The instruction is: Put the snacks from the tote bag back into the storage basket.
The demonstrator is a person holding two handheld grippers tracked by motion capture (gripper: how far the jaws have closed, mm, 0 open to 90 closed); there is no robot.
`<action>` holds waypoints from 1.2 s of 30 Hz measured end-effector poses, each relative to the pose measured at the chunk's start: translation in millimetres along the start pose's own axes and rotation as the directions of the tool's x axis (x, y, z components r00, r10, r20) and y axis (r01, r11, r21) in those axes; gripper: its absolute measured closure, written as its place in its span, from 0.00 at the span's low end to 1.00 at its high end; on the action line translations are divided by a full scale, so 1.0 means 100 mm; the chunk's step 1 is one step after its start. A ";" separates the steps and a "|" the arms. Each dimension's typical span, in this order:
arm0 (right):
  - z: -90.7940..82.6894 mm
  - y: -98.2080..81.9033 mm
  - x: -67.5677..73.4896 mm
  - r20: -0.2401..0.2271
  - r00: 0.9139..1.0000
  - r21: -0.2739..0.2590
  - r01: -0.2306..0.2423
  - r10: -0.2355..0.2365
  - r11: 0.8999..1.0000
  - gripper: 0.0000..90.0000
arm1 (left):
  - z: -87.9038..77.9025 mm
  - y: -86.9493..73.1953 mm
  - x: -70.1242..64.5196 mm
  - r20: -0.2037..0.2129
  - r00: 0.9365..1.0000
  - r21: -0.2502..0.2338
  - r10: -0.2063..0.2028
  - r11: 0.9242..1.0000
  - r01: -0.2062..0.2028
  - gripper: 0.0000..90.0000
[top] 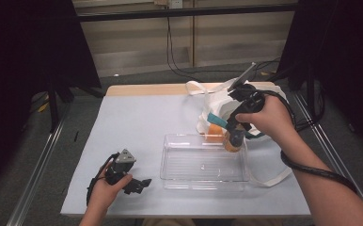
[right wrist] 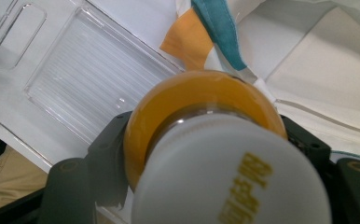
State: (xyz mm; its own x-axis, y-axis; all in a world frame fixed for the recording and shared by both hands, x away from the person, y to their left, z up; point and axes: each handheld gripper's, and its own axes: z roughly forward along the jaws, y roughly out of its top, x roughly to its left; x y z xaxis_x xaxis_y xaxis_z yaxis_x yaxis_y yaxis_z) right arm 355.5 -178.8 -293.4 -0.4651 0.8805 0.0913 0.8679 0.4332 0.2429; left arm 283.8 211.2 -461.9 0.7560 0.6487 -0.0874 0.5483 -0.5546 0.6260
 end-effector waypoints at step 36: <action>0.17 -0.07 -0.05 0.008 1.000 0.021 -0.024 0.023 1.000 0.34 | 0.02 -0.01 -0.01 0.002 1.000 0.005 0.002 1.000 -0.002 0.04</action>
State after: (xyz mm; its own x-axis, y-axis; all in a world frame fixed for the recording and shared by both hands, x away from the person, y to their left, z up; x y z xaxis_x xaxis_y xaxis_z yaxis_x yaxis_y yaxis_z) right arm 355.0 -183.1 -312.4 -0.4432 0.8920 0.0888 0.8821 0.4163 0.2204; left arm 283.7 210.1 -464.4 0.7581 0.6462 -0.0879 0.5482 -0.5585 0.6226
